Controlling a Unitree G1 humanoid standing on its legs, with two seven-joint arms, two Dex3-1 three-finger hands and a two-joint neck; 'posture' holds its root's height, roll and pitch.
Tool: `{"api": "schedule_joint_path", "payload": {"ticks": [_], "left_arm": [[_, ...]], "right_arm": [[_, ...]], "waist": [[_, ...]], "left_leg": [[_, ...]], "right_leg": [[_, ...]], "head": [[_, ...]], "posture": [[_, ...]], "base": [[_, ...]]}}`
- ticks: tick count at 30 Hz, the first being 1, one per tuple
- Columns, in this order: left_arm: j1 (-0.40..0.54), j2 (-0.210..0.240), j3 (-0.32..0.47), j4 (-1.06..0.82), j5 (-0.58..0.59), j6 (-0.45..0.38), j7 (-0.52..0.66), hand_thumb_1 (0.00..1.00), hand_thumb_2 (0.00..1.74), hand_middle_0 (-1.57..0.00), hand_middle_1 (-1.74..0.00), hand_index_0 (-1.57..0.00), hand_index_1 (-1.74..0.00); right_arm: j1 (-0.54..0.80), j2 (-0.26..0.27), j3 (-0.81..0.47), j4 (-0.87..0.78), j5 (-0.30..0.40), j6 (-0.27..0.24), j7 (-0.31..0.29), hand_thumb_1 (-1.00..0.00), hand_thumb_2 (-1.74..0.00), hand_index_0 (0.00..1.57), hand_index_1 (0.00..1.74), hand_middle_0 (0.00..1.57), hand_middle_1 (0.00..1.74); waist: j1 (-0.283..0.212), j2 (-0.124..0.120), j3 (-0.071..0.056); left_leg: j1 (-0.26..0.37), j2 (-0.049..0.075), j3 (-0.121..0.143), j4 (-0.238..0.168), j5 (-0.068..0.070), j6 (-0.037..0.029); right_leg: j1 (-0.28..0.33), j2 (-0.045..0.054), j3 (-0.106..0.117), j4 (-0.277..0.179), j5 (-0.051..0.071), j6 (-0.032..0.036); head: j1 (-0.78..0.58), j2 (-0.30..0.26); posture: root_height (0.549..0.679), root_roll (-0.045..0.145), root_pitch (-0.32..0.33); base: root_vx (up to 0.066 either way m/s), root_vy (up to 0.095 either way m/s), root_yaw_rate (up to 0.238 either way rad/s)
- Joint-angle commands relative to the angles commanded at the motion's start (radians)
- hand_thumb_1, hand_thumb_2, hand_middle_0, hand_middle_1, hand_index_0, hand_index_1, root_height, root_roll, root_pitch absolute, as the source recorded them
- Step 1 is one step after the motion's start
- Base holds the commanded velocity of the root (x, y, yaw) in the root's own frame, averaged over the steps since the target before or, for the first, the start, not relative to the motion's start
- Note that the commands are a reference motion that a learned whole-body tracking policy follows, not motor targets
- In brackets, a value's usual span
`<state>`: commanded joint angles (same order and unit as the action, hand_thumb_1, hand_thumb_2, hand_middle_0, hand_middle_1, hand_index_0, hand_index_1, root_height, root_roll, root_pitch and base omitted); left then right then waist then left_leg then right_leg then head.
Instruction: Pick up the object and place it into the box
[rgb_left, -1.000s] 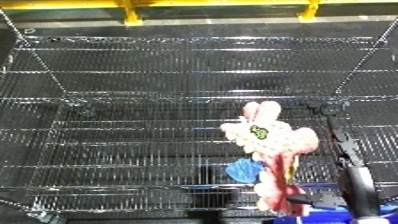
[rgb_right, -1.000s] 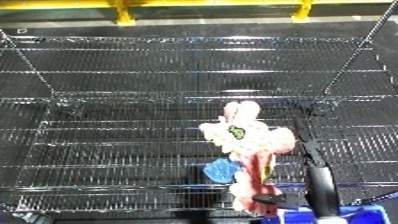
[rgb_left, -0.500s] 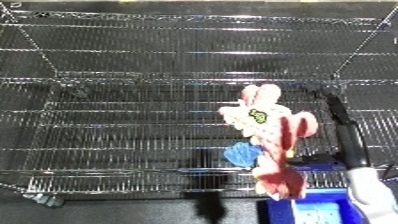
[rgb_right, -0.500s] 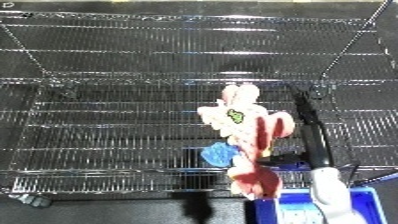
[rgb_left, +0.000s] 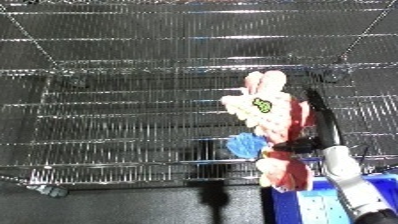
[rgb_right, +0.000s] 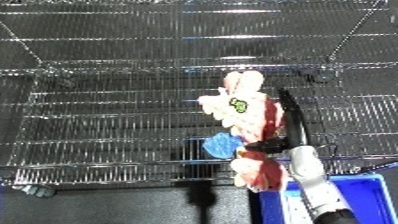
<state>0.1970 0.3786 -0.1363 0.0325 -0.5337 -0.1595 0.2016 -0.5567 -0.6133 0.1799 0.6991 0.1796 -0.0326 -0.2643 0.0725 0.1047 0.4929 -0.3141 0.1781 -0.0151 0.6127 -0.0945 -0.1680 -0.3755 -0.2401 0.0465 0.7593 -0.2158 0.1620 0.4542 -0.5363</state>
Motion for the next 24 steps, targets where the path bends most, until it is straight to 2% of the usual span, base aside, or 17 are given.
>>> {"api": "schedule_joint_path", "payload": {"ticks": [7, 16, 24], "left_arm": [[0.003, 0.002, -0.012, 0.005, -0.001, -0.001, -0.007, 1.00, 1.74, -1.57, -1.74, -1.57, -1.74], [-0.002, 0.009, -0.024, -0.004, -0.006, -0.005, -0.014, 1.00, 1.74, -1.57, -1.74, -1.57, -1.74], [-0.015, 0.002, -0.014, 0.012, 0.000, -0.009, -0.002, 1.00, 1.74, -1.57, -1.74, -1.57, -1.74]], "right_arm": [[-0.062, 0.029, 0.022, 0.188, 0.046, 0.006, 0.024, 0.00, 0.00, 0.00, 0.00, 0.00, 0.00], [-0.120, 0.056, 0.052, 0.365, 0.048, 0.019, 0.056, 0.00, 0.00, 0.00, 0.00, 0.00, 0.00], [-0.118, 0.085, 0.061, 0.370, 0.048, 0.011, 0.055, -0.40, -0.70, 0.63, 0.70, 0.63, 0.70]], "waist": [[0.011, 0.015, 0.009], [0.023, 0.024, 0.020], [0.018, 0.012, 0.023]], "left_leg": [[-0.012, 0.002, 0.000, 0.000, 0.000, -0.0018], [-0.020, 0.004, -0.003, 0.002, 0.001, -0.0054], [-0.016, 0.013, 0.000, 0.000, 0.000, -0.0072]], "right_leg": [[-0.010, -0.0010, -0.003, 0.000, -0.001, 0.0005], [-0.014, -0.0022, -0.006, 0.004, -0.003, 0.0004], [-0.005, -0.0012, -0.010, -0.001, -0.002, 0.0006]], "head": [[0.057, 0.023], [0.087, 0.026], [0.059, 0.027]], "posture": [[0.624, 0.056, -0.133], [0.624, 0.052, -0.127], [0.625, 0.049, -0.129]], "base": [[0.003, 0.002, 0.004], [0.002, 0.000, 0.023], [-0.004, 0.003, -0.020]]}}
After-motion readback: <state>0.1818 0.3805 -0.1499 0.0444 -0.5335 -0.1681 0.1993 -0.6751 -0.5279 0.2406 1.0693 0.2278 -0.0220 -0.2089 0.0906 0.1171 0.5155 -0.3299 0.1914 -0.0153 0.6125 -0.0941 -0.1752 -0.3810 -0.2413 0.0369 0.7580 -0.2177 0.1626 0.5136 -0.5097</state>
